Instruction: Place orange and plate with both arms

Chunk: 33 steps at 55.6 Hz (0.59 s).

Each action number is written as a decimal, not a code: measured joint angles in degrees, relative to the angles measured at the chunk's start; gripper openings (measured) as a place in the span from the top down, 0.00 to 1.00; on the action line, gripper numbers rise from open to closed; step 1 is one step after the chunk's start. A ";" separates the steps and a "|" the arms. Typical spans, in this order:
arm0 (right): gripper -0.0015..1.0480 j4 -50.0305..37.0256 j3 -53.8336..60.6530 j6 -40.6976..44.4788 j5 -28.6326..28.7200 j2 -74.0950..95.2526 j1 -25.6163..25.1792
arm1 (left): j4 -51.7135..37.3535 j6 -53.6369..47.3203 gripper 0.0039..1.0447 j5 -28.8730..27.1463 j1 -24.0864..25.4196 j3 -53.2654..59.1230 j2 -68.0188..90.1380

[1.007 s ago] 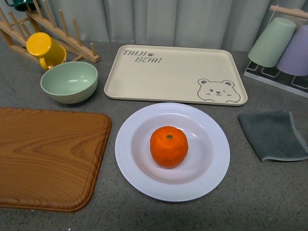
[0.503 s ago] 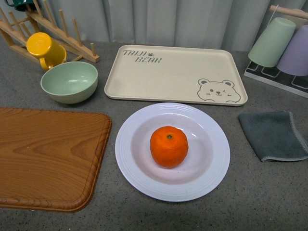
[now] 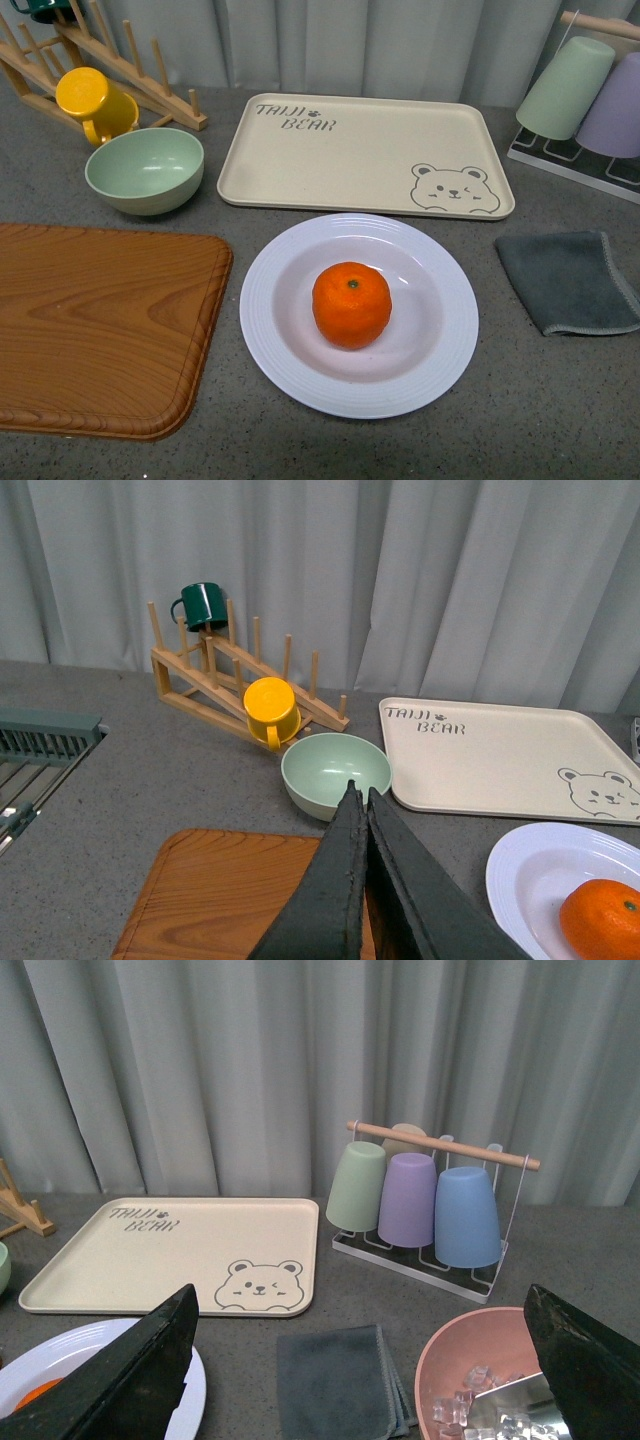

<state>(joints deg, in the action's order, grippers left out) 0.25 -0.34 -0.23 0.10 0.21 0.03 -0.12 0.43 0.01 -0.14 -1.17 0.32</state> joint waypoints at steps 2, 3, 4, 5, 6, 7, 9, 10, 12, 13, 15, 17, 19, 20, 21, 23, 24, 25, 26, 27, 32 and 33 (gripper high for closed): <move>0.09 0.00 0.00 0.00 0.00 0.00 0.00 | 0.00 0.00 0.96 0.00 0.00 0.00 0.00; 0.09 0.00 0.00 0.00 0.00 0.00 0.00 | 0.00 0.00 0.96 0.00 0.00 0.00 0.00; 0.09 0.00 0.00 0.00 0.00 0.00 0.00 | 0.00 0.00 0.96 0.00 0.00 0.00 0.00; 0.09 0.00 0.00 0.00 0.00 0.00 0.00 | 0.02 0.00 0.96 0.00 0.00 0.00 0.00; 0.09 0.00 0.00 0.00 0.00 0.00 0.00 | 0.02 0.00 0.96 0.00 0.00 0.00 0.00; 0.09 0.00 0.00 0.00 0.00 0.00 0.00 | 0.02 0.00 0.96 0.00 0.00 0.00 -0.02; 0.09 0.00 0.00 0.00 0.00 0.00 0.00 | 0.02 0.00 0.96 0.00 0.00 0.00 -0.04; 0.09 0.00 0.00 0.00 0.00 0.00 0.00 | 0.02 0.00 0.96 0.00 0.00 0.00 -0.07; 0.09 0.00 0.00 0.00 0.00 0.00 0.00 | 0.04 0.00 0.96 0.00 0.00 0.00 -0.07; 0.09 0.00 0.00 0.00 0.00 0.00 0.00 | 0.04 0.00 0.96 0.00 0.00 0.00 -0.07; 0.09 0.00 0.00 0.00 0.00 0.00 0.00 | 0.04 0.00 0.96 0.00 0.00 0.00 -0.07; 0.09 0.00 0.00 0.00 0.00 0.00 0.00 | 0.04 0.00 0.96 0.00 0.00 0.00 -0.09; 0.09 -0.02 0.00 0.00 0.00 0.00 0.00 | 0.04 0.00 0.96 0.00 0.00 0.00 -0.09; 0.09 0.00 0.00 0.00 0.02 0.00 0.00 | 0.04 0.00 0.96 0.00 0.00 0.00 -0.09; 0.09 0.00 0.00 0.00 0.00 0.00 0.00 | 0.04 0.00 0.96 0.00 0.00 0.00 -0.09; 0.09 0.00 0.00 0.00 0.00 0.00 0.00 | 0.04 0.02 0.96 0.00 0.00 0.00 -0.09; 0.09 0.00 0.00 0.00 0.00 0.00 0.00 | 0.04 0.00 0.92 0.00 0.00 0.00 -0.09; 0.09 0.00 0.00 0.00 0.00 0.00 0.00 | 0.04 0.00 0.88 0.00 0.00 0.00 -0.09; 0.09 0.00 0.00 0.00 0.00 0.00 0.00 | 0.04 0.00 0.83 0.00 0.00 0.00 -0.09; 0.09 0.00 0.00 0.00 0.00 0.00 0.00 | 0.04 0.00 0.79 0.00 0.00 0.00 -0.09; 0.09 0.00 0.00 0.00 0.00 0.00 0.00 | 0.04 0.00 0.64 0.00 0.00 0.00 -0.09; 0.09 -0.02 0.00 0.00 0.00 0.00 0.00 | 0.04 0.00 0.63 0.00 0.00 0.00 -0.09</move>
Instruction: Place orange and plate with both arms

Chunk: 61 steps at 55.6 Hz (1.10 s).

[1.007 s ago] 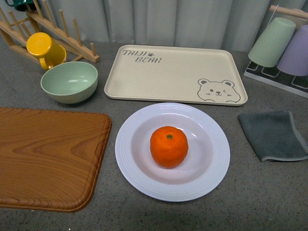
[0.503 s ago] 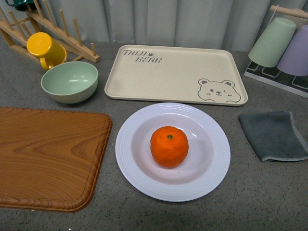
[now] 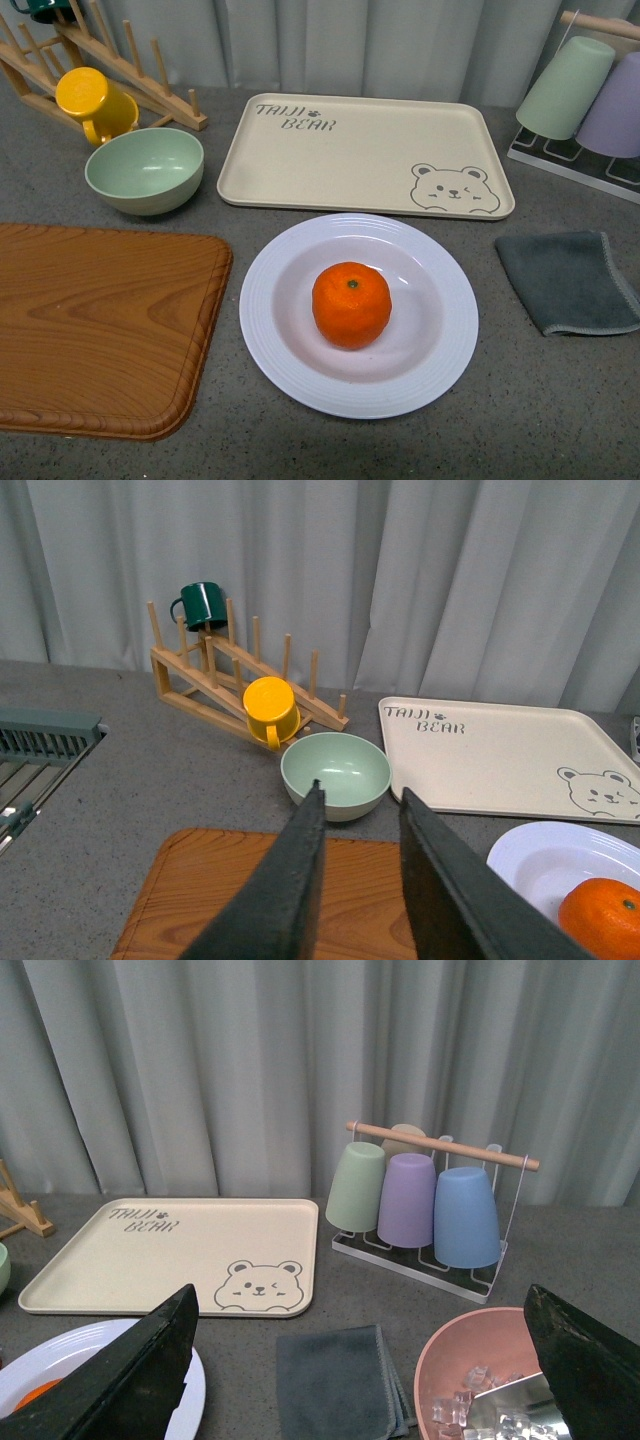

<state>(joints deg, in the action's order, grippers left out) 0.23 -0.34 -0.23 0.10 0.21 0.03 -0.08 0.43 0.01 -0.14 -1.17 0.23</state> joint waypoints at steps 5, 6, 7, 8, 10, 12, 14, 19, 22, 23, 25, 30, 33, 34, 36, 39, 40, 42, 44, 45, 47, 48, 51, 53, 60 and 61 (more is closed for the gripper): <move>0.09 0.00 0.00 0.00 0.00 0.00 0.00 | 0.00 0.00 0.40 0.00 0.00 0.00 0.00; 0.09 0.02 0.00 0.00 0.00 0.00 0.00 | 0.00 0.00 0.37 0.00 0.00 0.00 0.00; 0.09 0.02 0.00 0.00 0.00 0.00 0.00 | 0.00 0.00 0.32 0.00 0.00 0.00 0.00; 0.09 0.02 0.00 0.00 0.00 0.00 0.00 | 0.00 0.00 0.26 0.00 0.00 0.00 0.00; 0.09 0.02 0.00 0.00 0.00 0.00 0.00 | 0.00 0.00 0.20 0.00 0.00 0.00 0.00; 0.09 0.02 0.00 0.00 0.00 0.00 0.00 | 0.00 0.00 0.13 0.00 0.00 0.00 0.00; 0.09 0.02 0.00 0.00 0.00 0.00 0.00 | 0.00 0.00 0.06 0.00 0.00 0.00 0.00; 0.09 0.02 0.00 0.00 0.00 0.00 0.00 | 0.02 -0.11 0.06 0.00 0.00 0.00 0.00; 0.09 0.00 0.00 0.00 0.00 0.00 0.00 | 0.04 -0.11 0.06 0.00 0.00 0.00 0.00; 0.09 0.02 0.00 0.00 0.00 0.00 0.00 | 0.04 -0.11 0.06 0.00 0.00 0.00 0.00; 0.09 0.02 0.00 0.00 0.00 0.00 0.00 | 0.04 -0.11 0.06 0.00 0.00 0.00 0.00; 0.09 0.15 -0.02 -0.04 -0.72 0.11 0.15 | 0.04 -0.11 0.06 0.00 0.00 0.00 0.00; 0.09 4.63 -1.49 -1.79 -10.40 2.34 3.17 | 0.04 -0.13 0.06 0.00 0.00 0.00 0.00; 0.09 5.18 -1.66 -2.05 -12.04 2.82 3.65 | 0.04 -0.13 0.06 0.00 0.00 0.00 0.00; 0.09 6.21 -1.88 -2.91 -16.66 4.42 4.92 | 0.04 -0.15 0.06 -0.07 0.00 0.00 0.00; 0.09 6.51 -1.90 -3.50 -17.68 6.21 5.14 | 0.04 -0.13 0.06 -0.04 0.00 0.00 0.00; 0.09 6.43 -1.99 -3.54 -17.64 6.93 5.33 | 0.04 -0.13 0.06 -0.02 0.00 0.00 0.00; 0.09 5.88 -2.19 -3.54 -17.33 8.09 5.62 | 0.04 -0.13 0.06 -0.04 0.00 0.00 0.00; 0.09 4.33 -2.60 -3.43 -16.11 10.03 6.14 | 0.04 -0.13 0.06 -0.04 0.00 0.00 0.00; 0.09 3.85 -2.73 -3.39 -15.76 10.62 6.27 | 0.04 -0.15 0.06 -0.04 0.00 0.00 0.00; 0.09 1.33 -3.28 -2.95 -14.32 13.33 6.67 | 0.04 -0.13 0.06 0.00 0.00 0.00 0.00; 0.09 -0.20 -3.58 -2.75 -13.31 14.99 6.84 | 0.04 -0.15 0.06 0.00 0.00 0.00 0.00; 0.09 -4.07 -4.35 -2.73 -10.97 19.74 6.64 | 0.04 -0.13 0.06 -0.02 0.00 0.00 0.00; 0.09 -6.54 -4.90 -3.02 -9.03 23.30 6.16 | 0.04 -0.13 0.06 -0.02 0.00 0.00 0.00; 0.09 -18.73 -8.83 -6.03 -0.39 42.58 3.37 | 0.04 -0.13 0.06 -0.02 0.00 0.00 0.00; 0.09 -19.96 -9.62 -6.45 0.79 45.35 3.04 | 0.04 -0.15 0.06 -0.02 0.00 0.00 0.00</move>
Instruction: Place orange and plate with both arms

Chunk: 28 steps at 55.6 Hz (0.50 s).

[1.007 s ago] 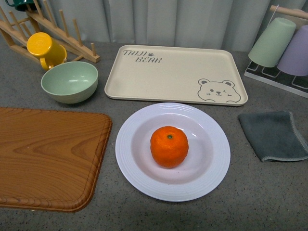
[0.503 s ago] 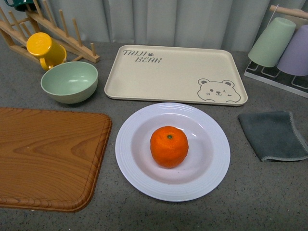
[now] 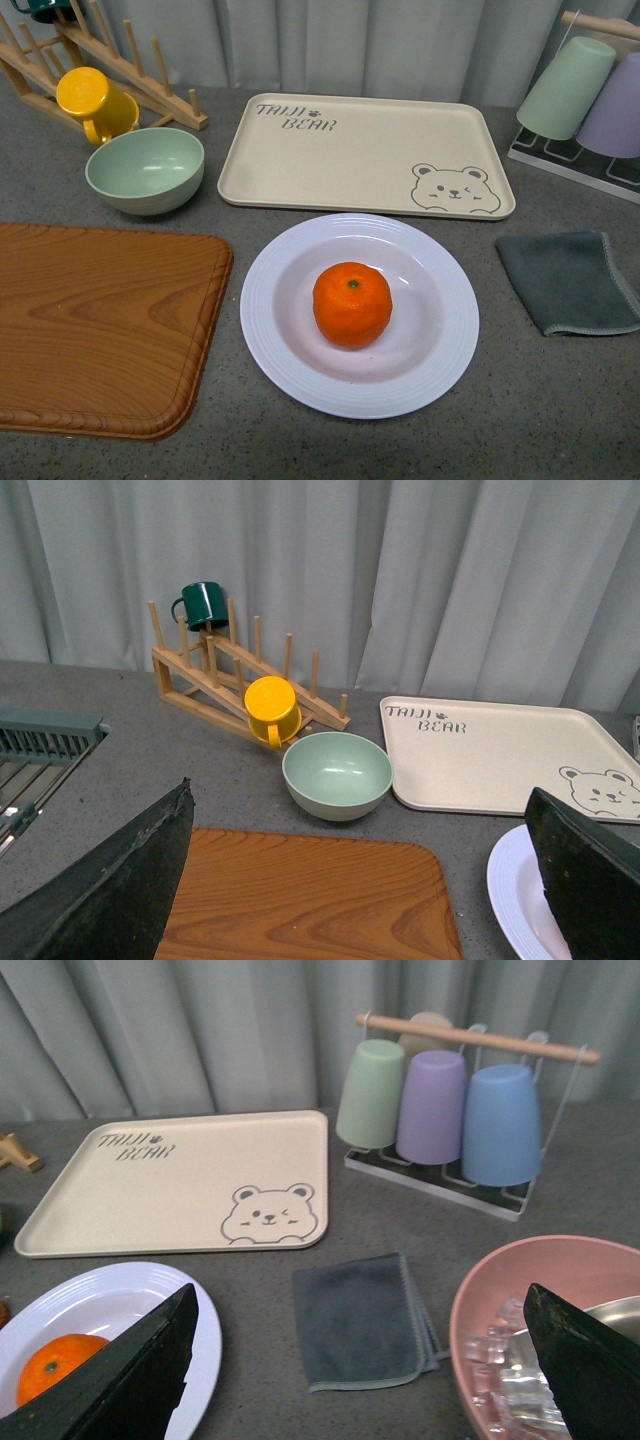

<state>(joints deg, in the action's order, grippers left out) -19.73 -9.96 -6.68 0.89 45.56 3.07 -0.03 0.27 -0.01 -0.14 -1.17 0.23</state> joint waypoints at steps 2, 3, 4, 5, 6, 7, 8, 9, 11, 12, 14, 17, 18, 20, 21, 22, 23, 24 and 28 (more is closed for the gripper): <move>0.09 -1.25 -1.33 -0.79 2.05 4.26 -0.46 | 0.00 0.00 0.06 0.00 0.00 0.00 0.00; 0.09 -1.75 -2.27 -1.22 3.45 7.02 -0.74 | 0.00 0.02 0.06 0.00 0.00 0.00 0.00; 0.09 -2.21 -3.19 -1.66 4.92 9.66 -1.03 | 0.00 0.00 0.06 0.00 0.00 0.00 0.00; 0.09 -2.32 -3.63 -1.90 5.62 10.93 -1.16 | 0.00 0.02 0.06 0.00 0.00 0.00 0.00; 0.09 -2.38 -4.55 -2.56 6.99 13.33 -1.36 | 0.00 0.00 0.06 0.00 0.00 0.00 0.00; 0.09 -2.40 -5.51 -2.97 8.39 15.72 -1.55 | 0.00 0.02 0.06 0.00 0.00 0.00 0.00; 0.09 -2.45 -6.40 -3.19 9.68 18.01 -1.73 | 0.00 0.00 0.06 0.00 0.00 0.00 0.00; 0.09 -2.45 -6.88 -3.32 9.99 19.19 -1.84 | 0.00 0.02 0.06 0.00 0.00 0.00 0.00; 0.09 -2.29 -8.76 -3.98 12.87 23.45 -2.23 | 0.00 0.02 0.06 0.00 0.00 0.00 0.00; 0.09 -2.29 -9.18 -4.13 13.49 24.44 -2.34 | 0.00 0.02 0.06 0.00 0.00 0.00 0.00; 0.09 -2.27 -11.04 -4.74 16.11 28.44 -2.86 | 0.00 0.02 0.06 0.00 0.00 0.00 0.00; 0.09 -1.29 -13.35 -5.27 18.93 33.05 -3.54 | 0.00 0.00 0.06 0.00 0.00 0.00 0.00; 0.09 -0.96 -13.79 -5.29 19.80 33.81 -3.65 | 0.00 0.02 0.06 -0.02 0.00 0.00 0.00; 0.09 -0.04 -15.30 -5.66 22.10 37.16 -4.09 | 0.00 0.02 0.06 0.00 0.00 0.00 0.00; 0.09 0.39 -15.96 -5.86 23.10 38.66 -4.24 | 0.00 0.02 0.06 0.00 0.00 0.00 0.00; 0.09 0.59 -16.26 -5.97 23.58 39.43 -4.31 | 0.00 0.00 0.06 0.00 0.00 0.00 0.00; 0.09 0.94 -16.81 -6.27 24.52 40.85 -4.46 | 0.00 0.02 0.06 0.00 0.00 0.00 0.00; 0.09 1.14 -17.07 -6.34 25.00 41.53 -4.52 | 0.00 0.02 0.06 0.00 0.00 0.00 0.00; 0.09 2.51 -19.56 -7.91 28.74 47.04 -4.81 | 0.00 0.00 0.06 0.00 0.00 0.00 0.00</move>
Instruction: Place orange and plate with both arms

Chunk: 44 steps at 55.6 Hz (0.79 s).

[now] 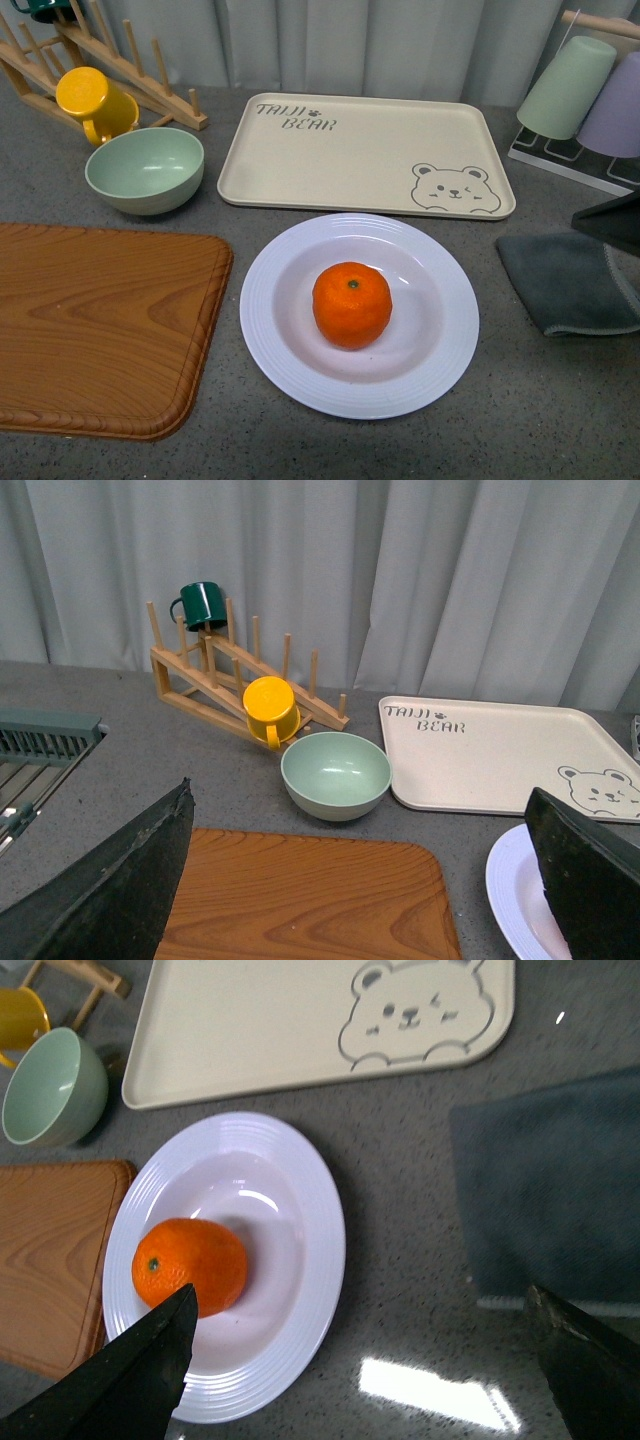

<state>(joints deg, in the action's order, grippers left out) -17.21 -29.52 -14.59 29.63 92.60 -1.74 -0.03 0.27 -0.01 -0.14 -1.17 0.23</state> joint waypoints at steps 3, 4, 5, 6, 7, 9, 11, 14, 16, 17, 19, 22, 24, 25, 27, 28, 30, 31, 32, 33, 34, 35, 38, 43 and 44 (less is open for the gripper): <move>0.09 -0.02 -1.31 -0.66 0.90 2.80 -0.07 | 0.00 0.00 0.06 0.00 0.00 0.00 0.00; 0.09 -0.07 -1.81 -0.94 1.36 3.85 -0.11 | 0.00 0.02 0.06 0.00 0.00 0.00 0.00; 0.09 -0.24 -2.25 -1.11 1.81 4.87 -0.15 | 0.00 0.00 0.06 0.00 0.00 0.00 0.00; 0.09 -0.52 -2.71 -1.38 2.36 5.97 -0.20 | 0.00 0.02 0.06 0.00 0.00 0.00 0.00; 0.09 -1.09 -3.34 -1.90 3.26 7.56 -0.26 | 0.00 0.02 0.06 0.00 0.00 0.00 0.00; 0.09 -1.70 -4.15 -2.73 4.55 9.64 -0.35 | 0.00 0.00 0.06 0.00 0.00 0.00 0.00; 0.09 -2.49 -4.96 -3.58 5.92 11.80 -0.46 | 0.00 0.02 0.06 0.00 0.00 0.00 0.00; 0.09 -3.85 -5.99 -5.05 7.34 14.60 -0.55 | 0.00 0.02 0.06 0.00 0.00 0.00 0.00; 0.09 -4.72 -6.51 -5.92 8.00 16.20 -0.59 | 0.00 0.02 0.06 0.00 0.00 0.00 0.00; 0.09 -5.35 -6.86 -6.82 8.57 17.29 -0.59 | 0.00 0.02 0.06 0.00 0.00 0.00 0.00; 0.09 -6.27 -7.41 -8.00 9.29 18.91 -0.59 | 0.00 0.02 0.06 0.00 0.00 0.00 0.00; 0.09 -8.41 -8.24 -10.36 10.36 21.84 -0.37 | 0.00 0.00 0.06 0.00 0.00 0.00 0.00; 0.09 -9.44 -8.48 -11.67 10.71 23.15 -0.11 | 0.00 0.02 0.06 0.00 0.00 0.00 0.00; 0.09 -10.01 -8.63 -12.35 10.82 23.91 0.11 | 0.00 0.02 0.06 -0.02 0.00 0.00 0.00; 0.09 -10.91 -8.90 -13.42 11.02 24.94 0.52 | 0.00 0.02 0.06 0.00 0.00 0.00 0.00; 0.09 -11.61 -9.05 -14.23 11.21 25.62 0.83 | 0.00 0.02 0.06 0.00 0.00 0.00 0.00; 0.09 -12.96 -9.38 -15.56 11.61 26.77 1.51 | 0.00 0.00 0.06 0.00 0.00 0.00 0.00; 0.09 -13.31 -9.46 -16.13 11.72 27.06 1.68 | 0.00 0.02 0.06 0.00 0.00 0.00 0.00; 0.09 -14.05 -9.64 -16.72 11.93 27.52 2.05 | 0.00 0.02 0.06 0.00 0.00 0.00 0.00; 0.09 -14.71 -9.84 -17.68 12.13 27.96 2.40 | 0.00 0.00 0.06 0.00 0.00 0.00 0.00; 0.09 -15.41 -10.01 -18.47 12.33 28.30 2.78 | 0.00 0.02 0.06 0.00 0.00 0.00 0.00; 0.09 -16.28 -10.21 -19.34 12.57 28.76 3.17 | 0.00 0.02 0.06 0.00 0.00 0.00 0.00; 0.09 -18.08 -10.86 -21.24 12.50 29.66 4.04 | 0.00 0.00 0.06 0.00 0.00 0.00 0.00; 0.09 -19.63 -12.46 -23.80 12.44 31.21 5.40 | 0.00 0.02 0.06 0.00 0.00 0.00 0.00; 0.09 -19.82 -12.61 -24.30 12.44 31.41 5.53 | 0.00 0.00 0.06 0.00 0.00 0.00 0.00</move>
<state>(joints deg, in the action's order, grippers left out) -37.04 -42.13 -38.89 42.06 124.01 3.79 -0.03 0.27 -0.01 -0.14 -1.17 0.23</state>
